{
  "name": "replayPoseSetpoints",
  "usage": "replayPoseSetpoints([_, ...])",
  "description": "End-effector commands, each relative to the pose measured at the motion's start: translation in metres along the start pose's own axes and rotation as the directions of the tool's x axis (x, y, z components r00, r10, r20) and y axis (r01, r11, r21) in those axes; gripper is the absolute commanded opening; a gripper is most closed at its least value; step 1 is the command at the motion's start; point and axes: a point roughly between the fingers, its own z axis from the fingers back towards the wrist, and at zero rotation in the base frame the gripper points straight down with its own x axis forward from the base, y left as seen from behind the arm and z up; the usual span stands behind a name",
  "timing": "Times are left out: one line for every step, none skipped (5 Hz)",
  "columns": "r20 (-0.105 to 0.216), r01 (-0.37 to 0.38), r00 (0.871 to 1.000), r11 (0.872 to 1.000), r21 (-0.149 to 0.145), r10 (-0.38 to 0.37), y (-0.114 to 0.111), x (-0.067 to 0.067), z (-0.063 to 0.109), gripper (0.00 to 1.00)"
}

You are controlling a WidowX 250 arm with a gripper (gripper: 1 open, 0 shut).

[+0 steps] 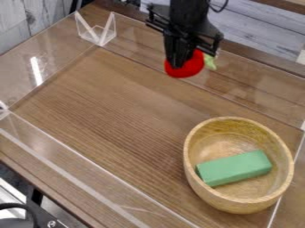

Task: Move the red object to the left side of the table

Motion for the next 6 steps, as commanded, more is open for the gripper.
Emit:
replayPoseSetpoints([0.032, 0.091, 0.995, 0.996, -0.009, -0.091, -0.005, 0.002, 0.0, 0.0])
replayPoseSetpoints([0.016, 0.028, 0.999, 1.0, -0.001, -0.028, 0.014, -0.002, -0.007, 0.0])
replayPoseSetpoints([0.007, -0.047, 0.999, 0.999, 0.007, 0.047, 0.033, -0.005, -0.011, 0.0])
replayPoseSetpoints([0.009, -0.167, 0.986, 0.985, 0.034, 0.167, 0.068, -0.01, -0.007, 0.0])
replayPoseSetpoints([0.001, -0.308, 0.951, 0.949, 0.069, 0.309, 0.118, -0.019, -0.013, 0.0])
replayPoseSetpoints([0.009, -0.382, 0.924, 0.92, 0.086, 0.383, 0.144, -0.011, -0.014, 0.0])
